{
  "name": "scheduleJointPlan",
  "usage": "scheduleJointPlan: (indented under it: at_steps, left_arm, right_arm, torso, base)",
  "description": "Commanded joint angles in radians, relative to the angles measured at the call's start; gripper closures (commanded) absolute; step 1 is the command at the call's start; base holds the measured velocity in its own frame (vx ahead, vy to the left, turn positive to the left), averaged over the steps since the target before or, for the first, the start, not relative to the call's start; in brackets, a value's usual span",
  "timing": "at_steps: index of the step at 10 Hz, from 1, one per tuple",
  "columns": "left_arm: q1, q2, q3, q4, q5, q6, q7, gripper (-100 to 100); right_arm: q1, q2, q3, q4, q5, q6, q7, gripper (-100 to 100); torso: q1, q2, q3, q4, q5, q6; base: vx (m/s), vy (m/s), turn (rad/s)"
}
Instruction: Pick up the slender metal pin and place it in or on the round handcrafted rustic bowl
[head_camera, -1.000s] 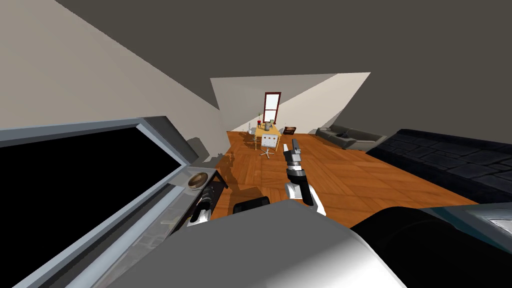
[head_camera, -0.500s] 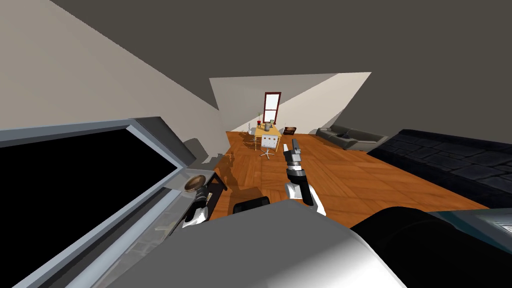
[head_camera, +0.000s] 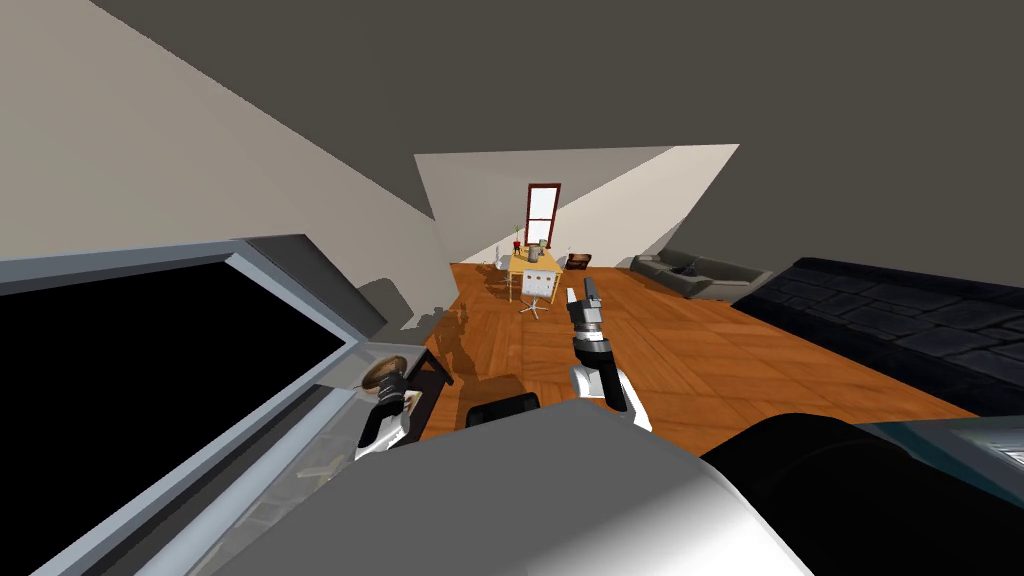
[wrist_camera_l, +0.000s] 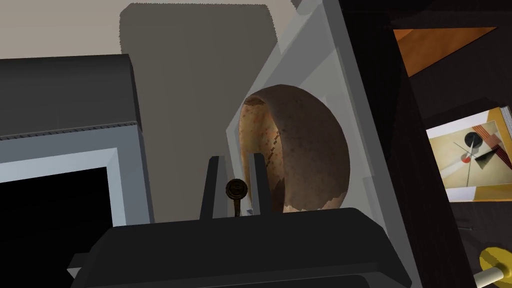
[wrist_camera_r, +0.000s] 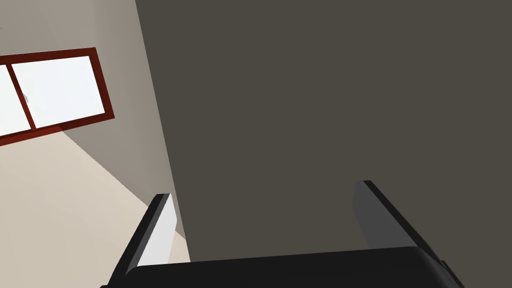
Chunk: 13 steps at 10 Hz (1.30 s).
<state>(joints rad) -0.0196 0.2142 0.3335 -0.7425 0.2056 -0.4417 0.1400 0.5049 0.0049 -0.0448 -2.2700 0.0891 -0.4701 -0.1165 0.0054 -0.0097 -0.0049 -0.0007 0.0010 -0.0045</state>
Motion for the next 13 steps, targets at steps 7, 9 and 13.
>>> scheduleJointPlan:
  at_steps: [7, 9, 13]
  left_arm:
    - [0.0, 0.001, 0.002, -0.004, 0.001, 0.001, -0.002, 0]
    - [-0.068, 0.027, -0.017, 0.057, 0.036, 0.011, -0.023, -100]
    - [-0.172, 0.054, -0.036, 0.143, 0.07, 0.021, -0.045, -100]
  right_arm:
    - [0.0, 0.0, 0.0, 0.0, 0.0, 0.0, 0.0, 0]
    - [0.0, 0.0, 0.0, 0.0, 0.0, 0.0, 0.0, 0]
    - [0.0, 0.0, 0.0, 0.0, 0.0, 0.0, 0.0, 0]
  torso:
    - [-0.001, 0.004, 0.002, 0.0, 0.001, 0.0]
    - [-0.001, 0.005, 0.003, 0.0, 0.0, 0.0]
    - [-0.003, 0.009, 0.005, 0.001, 0.0, 0.0]
  base:
    - [0.005, 0.002, -0.001]
    - [-0.066, -0.017, 0.045]
    - [-0.083, -0.018, 0.026]
